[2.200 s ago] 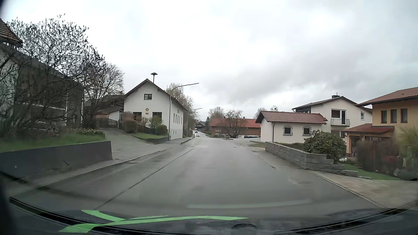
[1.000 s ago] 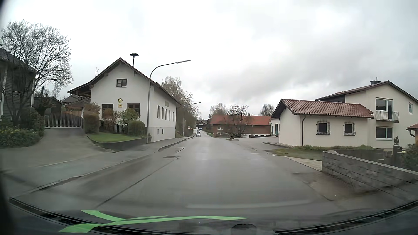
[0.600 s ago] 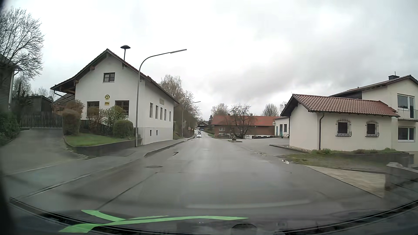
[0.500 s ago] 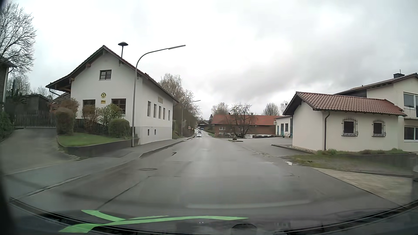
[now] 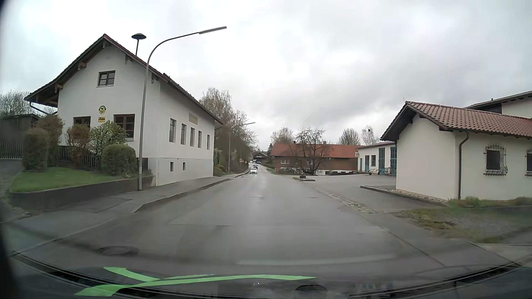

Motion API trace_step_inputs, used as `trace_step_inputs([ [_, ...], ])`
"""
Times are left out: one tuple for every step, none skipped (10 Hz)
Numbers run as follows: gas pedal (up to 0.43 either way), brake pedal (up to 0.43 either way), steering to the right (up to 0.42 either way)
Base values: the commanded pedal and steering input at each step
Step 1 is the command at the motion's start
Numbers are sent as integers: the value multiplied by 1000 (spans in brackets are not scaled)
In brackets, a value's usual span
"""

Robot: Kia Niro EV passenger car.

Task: Follow the waypoints while adhering to traffic rules and regulations

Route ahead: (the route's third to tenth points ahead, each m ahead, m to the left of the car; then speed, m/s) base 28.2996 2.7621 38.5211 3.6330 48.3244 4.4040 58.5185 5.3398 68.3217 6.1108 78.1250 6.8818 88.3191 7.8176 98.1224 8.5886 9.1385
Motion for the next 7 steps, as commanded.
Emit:
trace_step_inputs([
  [28, 0, -6],
  [39, 0, -6],
  [39, 0, -6],
  [47, 0, -6],
  [59, 0, -6],
  [67, 0, -6],
  [87, 0, -6],
])
